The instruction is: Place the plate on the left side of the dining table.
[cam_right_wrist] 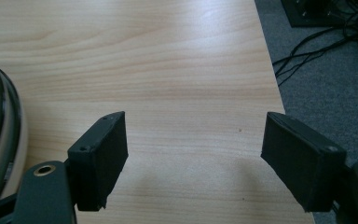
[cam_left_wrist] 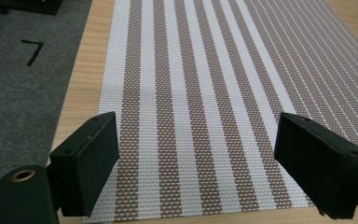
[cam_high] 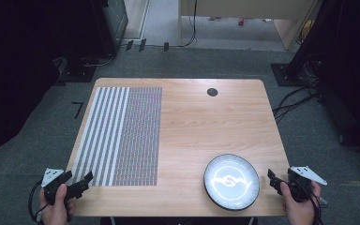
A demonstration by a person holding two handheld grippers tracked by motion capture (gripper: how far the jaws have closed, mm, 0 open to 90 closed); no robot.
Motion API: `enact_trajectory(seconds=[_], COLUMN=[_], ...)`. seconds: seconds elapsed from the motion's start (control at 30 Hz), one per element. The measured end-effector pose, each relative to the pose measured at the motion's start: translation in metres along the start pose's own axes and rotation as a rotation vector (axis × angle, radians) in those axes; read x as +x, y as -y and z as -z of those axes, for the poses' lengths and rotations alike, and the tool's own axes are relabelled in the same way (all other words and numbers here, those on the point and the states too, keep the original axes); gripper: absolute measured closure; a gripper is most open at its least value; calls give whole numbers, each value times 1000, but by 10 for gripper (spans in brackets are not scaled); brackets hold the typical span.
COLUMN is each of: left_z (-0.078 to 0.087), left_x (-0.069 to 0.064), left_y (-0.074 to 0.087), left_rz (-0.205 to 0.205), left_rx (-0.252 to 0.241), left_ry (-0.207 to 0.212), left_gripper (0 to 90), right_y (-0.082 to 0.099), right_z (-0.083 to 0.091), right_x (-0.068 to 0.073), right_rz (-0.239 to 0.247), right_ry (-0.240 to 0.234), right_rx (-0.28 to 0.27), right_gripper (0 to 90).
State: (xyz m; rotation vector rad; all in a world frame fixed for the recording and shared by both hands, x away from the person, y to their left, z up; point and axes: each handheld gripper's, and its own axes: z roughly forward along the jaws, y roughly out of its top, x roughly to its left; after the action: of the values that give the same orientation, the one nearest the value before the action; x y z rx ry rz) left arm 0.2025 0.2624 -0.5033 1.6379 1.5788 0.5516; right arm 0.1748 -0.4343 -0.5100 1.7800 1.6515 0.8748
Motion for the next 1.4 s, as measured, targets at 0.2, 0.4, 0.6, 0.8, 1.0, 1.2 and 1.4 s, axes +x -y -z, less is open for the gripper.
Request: enact_trajectory(seconds=[0.2, 0.4, 0.6, 0.8, 1.0, 1.2, 1.4], left_z=[1, 2, 2, 1, 1, 2, 2], left_x=[-3, -7, -13, -18, -23, -28, -33], left_y=[-1, -1, -1, -1, 0, -1, -1], left_rz=[9, 4, -10, -18, -31, -41, -47], left_rx=[-4, -7, -5, -4, -2, -4, -7], left_ry=[24, 38, 48, 59, 68, 77, 86], left_gripper=[139, 139, 139, 139, 139, 139, 139], right_y=[-4, -6, -7, -7, -7, -8, -7], right_z=[13, 22, 28, 31, 32, 34, 35], right_x=[8, 21, 29, 36, 44, 53, 58], right_rz=[-10, 13, 1, 8, 14, 13, 19], right_ry=[4, -14, -22, -36, -66, -92, -99], right_rx=[-51, -77, -102, -110, -110, -107, -102], right_gripper=[243, 245, 255, 256, 256, 256, 253])
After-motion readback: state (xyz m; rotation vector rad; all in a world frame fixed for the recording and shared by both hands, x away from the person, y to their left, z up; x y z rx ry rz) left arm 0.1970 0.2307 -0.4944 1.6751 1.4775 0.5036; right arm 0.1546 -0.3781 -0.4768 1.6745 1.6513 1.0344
